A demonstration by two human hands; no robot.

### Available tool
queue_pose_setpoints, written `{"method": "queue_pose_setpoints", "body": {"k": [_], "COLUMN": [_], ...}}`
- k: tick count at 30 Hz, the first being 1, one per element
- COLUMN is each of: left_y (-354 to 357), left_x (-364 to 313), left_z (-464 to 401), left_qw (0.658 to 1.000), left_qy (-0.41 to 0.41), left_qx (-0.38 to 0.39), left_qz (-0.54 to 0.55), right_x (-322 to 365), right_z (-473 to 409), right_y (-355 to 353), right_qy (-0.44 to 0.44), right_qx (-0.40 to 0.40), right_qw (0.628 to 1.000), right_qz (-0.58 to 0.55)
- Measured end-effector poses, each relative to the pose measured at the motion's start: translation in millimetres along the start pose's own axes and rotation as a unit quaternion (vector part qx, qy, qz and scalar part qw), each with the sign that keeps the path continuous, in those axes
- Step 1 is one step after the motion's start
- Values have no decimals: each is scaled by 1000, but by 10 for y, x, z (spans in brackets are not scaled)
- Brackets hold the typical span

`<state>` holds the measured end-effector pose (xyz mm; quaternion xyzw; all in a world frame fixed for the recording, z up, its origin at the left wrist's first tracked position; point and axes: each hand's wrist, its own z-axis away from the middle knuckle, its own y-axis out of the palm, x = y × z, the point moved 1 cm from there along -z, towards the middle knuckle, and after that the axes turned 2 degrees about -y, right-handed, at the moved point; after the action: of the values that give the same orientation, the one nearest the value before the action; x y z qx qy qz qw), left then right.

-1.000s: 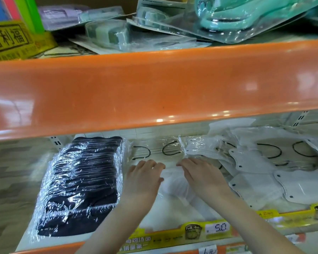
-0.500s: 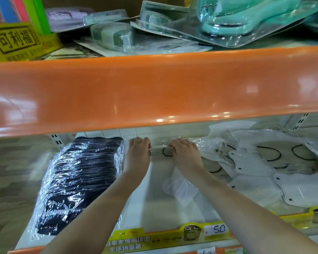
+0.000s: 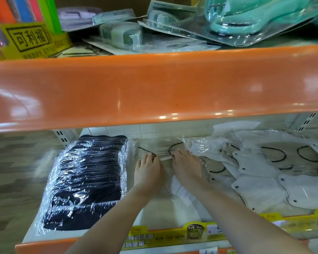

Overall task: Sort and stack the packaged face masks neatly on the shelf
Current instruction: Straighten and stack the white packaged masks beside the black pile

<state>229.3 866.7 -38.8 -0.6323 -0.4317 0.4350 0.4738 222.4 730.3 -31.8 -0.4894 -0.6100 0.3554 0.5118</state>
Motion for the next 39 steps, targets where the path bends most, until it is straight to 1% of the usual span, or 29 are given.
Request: {"method": "queue_pose_setpoints", "body": {"k": [5,10,12,16,19,21,23,26,29,34,36,39], "left_y": [-5,-40,-71,-193,-326,-384,-417,-412,-391,-339,-315,-259], "left_x": [-8,44,62,3,-150,-264,-369,-522,-666,-834,-875,-895], "left_z": [37,5,-11,-6,66,139,199,280,372,460,471,503], "left_qw": [999,999,999,996,991,985,980,978,975,968,965,963], "left_qy": [-21,-25,-27,-9,17,27,18,16,48,86,93,100], "left_qx": [43,38,40,52,36,40,53,59,51,49,52,53], "left_qz": [-13,-2,9,67,125,166,191,197,213,229,238,244], "right_x": [68,74,67,52,14,-40,-128,-301,-468,-667,-722,-730], "right_z": [58,71,76,136,232,322,419,552,621,653,658,698], "right_y": [36,11,-32,-211,-344,-414,-464,-507,-522,-511,-478,-444], "right_qy": [-36,-47,-56,-62,-48,-26,-4,24,60,117,119,102], "right_qx": [25,46,34,-26,-60,-57,-46,-22,-5,26,31,4], "right_qw": [999,998,998,995,991,992,994,998,998,993,992,995], "right_qz": [18,17,2,-74,-107,-108,-95,-51,-13,-13,-7,11]}}
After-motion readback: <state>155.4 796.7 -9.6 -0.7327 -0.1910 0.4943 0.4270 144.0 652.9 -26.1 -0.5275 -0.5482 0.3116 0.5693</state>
